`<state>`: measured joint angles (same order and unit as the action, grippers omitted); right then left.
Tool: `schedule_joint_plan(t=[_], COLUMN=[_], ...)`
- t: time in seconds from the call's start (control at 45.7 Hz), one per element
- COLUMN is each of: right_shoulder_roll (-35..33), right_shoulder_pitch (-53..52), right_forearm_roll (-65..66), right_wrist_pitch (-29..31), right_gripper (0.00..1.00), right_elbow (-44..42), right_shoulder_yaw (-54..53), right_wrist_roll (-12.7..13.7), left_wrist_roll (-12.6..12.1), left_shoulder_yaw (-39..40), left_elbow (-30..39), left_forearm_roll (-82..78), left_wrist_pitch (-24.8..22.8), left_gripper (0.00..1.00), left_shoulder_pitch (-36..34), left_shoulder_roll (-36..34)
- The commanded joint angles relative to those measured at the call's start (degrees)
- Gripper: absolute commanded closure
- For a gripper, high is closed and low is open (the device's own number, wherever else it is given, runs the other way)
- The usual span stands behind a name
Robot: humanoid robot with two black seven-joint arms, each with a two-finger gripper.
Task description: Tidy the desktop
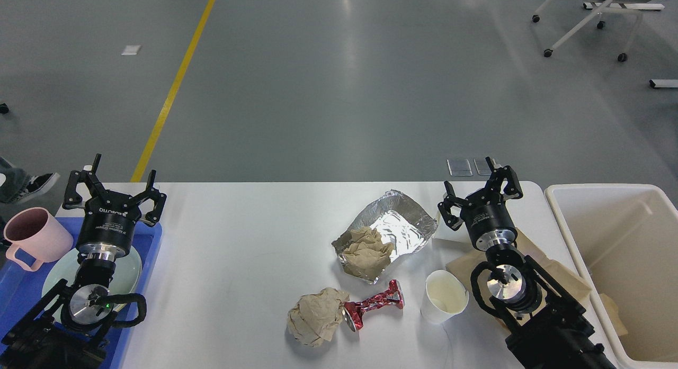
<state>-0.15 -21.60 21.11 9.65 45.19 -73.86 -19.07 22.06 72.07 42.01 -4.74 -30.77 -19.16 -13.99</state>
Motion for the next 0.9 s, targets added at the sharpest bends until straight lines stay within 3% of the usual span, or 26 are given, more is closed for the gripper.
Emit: schedule_joint_plan(t=[0.0, 0.875], right_shoulder_roll=[-1.52, -2.75], right_shoulder_pitch=[1.03, 5.16], right_forearm_roll=[-0.11, 0.07], right_wrist_pitch=[0.02, -0.86], right_gripper=[0.0, 0.0], right_elbow=[2.17, 4.55], right_shoulder_yaw=[-0.41, -0.06], right_wrist_roll=[0.09, 0.62], left_wrist_roll=[0.0, 0.0], left_shoulder_yaw=[0.0, 0.0], left_elbow=[0.0, 0.0], left_forearm_roll=[0.0, 0.0], left_wrist_pitch=[0.0, 0.0], left_gripper=[0.04, 0.04], left_shoulder_pitch=[0.0, 0.0], left_shoulder_roll=[0.02, 0.02])
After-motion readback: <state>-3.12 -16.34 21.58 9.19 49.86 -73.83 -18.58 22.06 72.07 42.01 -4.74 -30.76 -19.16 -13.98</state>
